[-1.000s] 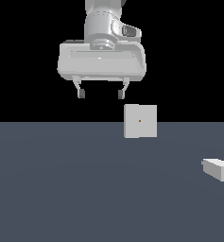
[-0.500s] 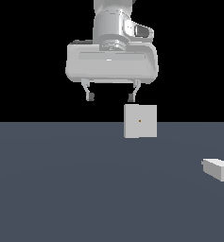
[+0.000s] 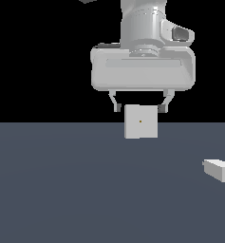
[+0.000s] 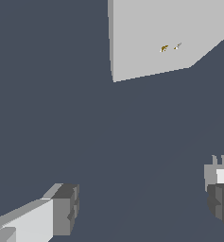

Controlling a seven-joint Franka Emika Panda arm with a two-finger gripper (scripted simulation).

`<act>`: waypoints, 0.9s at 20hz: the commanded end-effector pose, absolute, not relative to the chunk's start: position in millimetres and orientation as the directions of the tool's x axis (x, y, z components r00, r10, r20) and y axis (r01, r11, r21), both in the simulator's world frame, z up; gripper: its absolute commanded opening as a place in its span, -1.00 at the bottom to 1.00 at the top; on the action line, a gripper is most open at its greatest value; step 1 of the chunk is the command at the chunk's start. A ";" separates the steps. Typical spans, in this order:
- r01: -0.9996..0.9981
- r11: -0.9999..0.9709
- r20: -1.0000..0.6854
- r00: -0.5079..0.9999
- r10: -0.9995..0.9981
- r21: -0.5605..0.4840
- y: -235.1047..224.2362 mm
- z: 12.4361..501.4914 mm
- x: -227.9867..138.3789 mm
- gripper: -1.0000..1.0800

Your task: Plug the charger into the wall socket.

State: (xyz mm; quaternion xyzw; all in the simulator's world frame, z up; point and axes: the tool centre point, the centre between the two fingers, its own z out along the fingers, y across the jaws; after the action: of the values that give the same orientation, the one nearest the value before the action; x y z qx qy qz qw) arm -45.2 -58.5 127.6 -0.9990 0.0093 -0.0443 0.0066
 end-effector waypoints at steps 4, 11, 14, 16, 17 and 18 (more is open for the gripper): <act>-0.019 -1.000 0.149 0.989 -0.020 -0.005 -100.7 108.9 -58.7 0.92; -0.020 -1.000 0.216 0.976 -0.019 0.001 -148.1 86.7 -70.8 0.92; -0.020 -1.000 0.238 0.971 -0.019 0.002 -163.3 79.3 -74.0 0.92; -0.020 -1.000 0.250 0.968 -0.019 0.002 -171.7 75.2 -75.5 0.92; -0.020 -1.000 0.256 0.967 -0.019 0.002 -175.4 73.3 -76.2 0.92; -0.020 -1.000 0.260 0.965 -0.019 0.002 -178.8 71.6 -76.7 0.92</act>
State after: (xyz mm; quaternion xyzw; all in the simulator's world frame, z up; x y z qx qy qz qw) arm -75.9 -173.4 74.3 -0.9919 0.0104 -0.1265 -0.0020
